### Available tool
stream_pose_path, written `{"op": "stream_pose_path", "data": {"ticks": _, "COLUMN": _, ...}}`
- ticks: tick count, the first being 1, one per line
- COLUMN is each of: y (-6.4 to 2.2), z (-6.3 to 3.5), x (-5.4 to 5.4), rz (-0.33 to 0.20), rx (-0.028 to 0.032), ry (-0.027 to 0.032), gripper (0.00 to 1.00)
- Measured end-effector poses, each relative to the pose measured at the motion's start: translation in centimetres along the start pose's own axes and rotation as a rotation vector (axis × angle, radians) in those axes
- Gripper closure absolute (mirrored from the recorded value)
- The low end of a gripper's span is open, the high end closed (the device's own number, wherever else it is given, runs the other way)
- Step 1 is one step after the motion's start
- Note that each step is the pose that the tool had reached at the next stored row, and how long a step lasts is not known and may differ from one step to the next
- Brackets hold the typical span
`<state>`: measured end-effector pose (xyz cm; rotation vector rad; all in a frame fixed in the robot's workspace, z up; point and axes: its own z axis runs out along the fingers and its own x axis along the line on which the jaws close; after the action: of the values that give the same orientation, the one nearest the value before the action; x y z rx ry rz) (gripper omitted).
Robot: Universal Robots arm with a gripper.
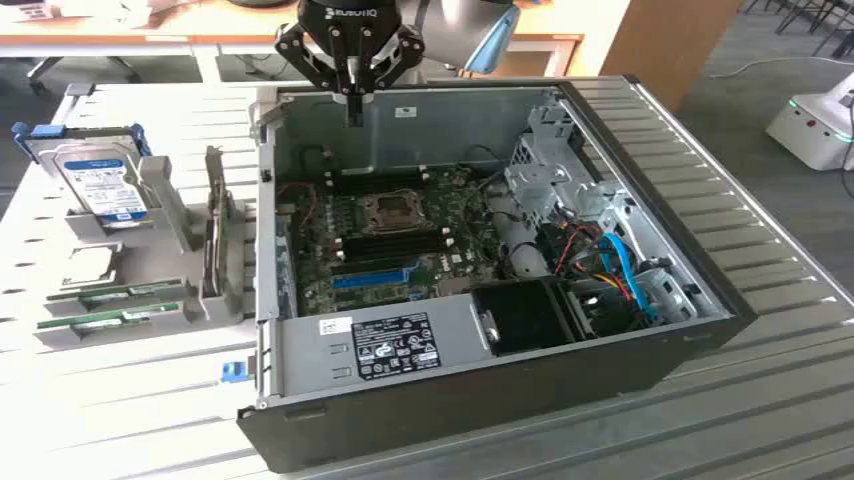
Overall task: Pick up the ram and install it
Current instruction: 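Reach for the ram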
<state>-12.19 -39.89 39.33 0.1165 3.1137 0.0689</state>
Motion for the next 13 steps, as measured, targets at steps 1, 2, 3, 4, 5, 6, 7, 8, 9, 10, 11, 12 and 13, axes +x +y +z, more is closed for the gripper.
{"op": "stream_pose_path", "data": {"ticks": 1, "y": 0.00, "z": 0.00, "x": 0.00, "rz": 0.000, "rx": 0.0000, "ry": 0.0000, "gripper": 0.89}}
{"op": "stream_pose_path", "data": {"ticks": 2, "y": 0.00, "z": 0.00, "x": 0.00, "rz": 0.000, "rx": 0.0000, "ry": 0.0000, "gripper": 0.89}}
{"op": "stream_pose_path", "data": {"ticks": 3, "y": 0.00, "z": 0.00, "x": 0.00, "rz": 0.000, "rx": 0.0000, "ry": 0.0000, "gripper": 0.89}}
{"op": "stream_pose_path", "data": {"ticks": 4, "y": 0.00, "z": 0.00, "x": 0.00, "rz": 0.000, "rx": 0.0000, "ry": 0.0000, "gripper": 0.89}}
{"op": "stream_pose_path", "data": {"ticks": 5, "y": 0.00, "z": 0.00, "x": 0.00, "rz": 0.000, "rx": 0.0000, "ry": 0.0000, "gripper": 0.89}}
{"op": "stream_pose_path", "data": {"ticks": 6, "y": 0.00, "z": 0.00, "x": 0.00, "rz": 0.000, "rx": 0.0000, "ry": 0.0000, "gripper": 0.89}}
{"op": "stream_pose_path", "data": {"ticks": 7, "y": 0.00, "z": 0.00, "x": 0.00, "rz": 0.000, "rx": 0.0000, "ry": 0.0000, "gripper": 0.89}}
{"op": "stream_pose_path", "data": {"ticks": 8, "y": 0.00, "z": 0.00, "x": 0.00, "rz": 0.000, "rx": 0.0000, "ry": 0.0000, "gripper": 0.89}}
{"op": "stream_pose_path", "data": {"ticks": 9, "y": 0.00, "z": 0.00, "x": 0.00, "rz": 0.000, "rx": 0.0000, "ry": 0.0000, "gripper": 0.89}}
{"op": "stream_pose_path", "data": {"ticks": 10, "y": 0.00, "z": 0.00, "x": 0.00, "rz": 0.000, "rx": 0.0000, "ry": 0.0000, "gripper": 0.89}}
{"op": "stream_pose_path", "data": {"ticks": 11, "y": 0.00, "z": 0.00, "x": 0.00, "rz": 0.000, "rx": 0.0001, "ry": 0.0000, "gripper": 0.89}}
{"op": "stream_pose_path", "data": {"ticks": 12, "y": 0.00, "z": 0.00, "x": 0.03, "rz": 0.000, "rx": 0.0000, "ry": -0.0001, "gripper": 0.89}}
{"op": "stream_pose_path", "data": {"ticks": 13, "y": 0.00, "z": 0.01, "x": 0.09, "rz": 0.000, "rx": -0.0001, "ry": -0.0002, "gripper": 0.89}}
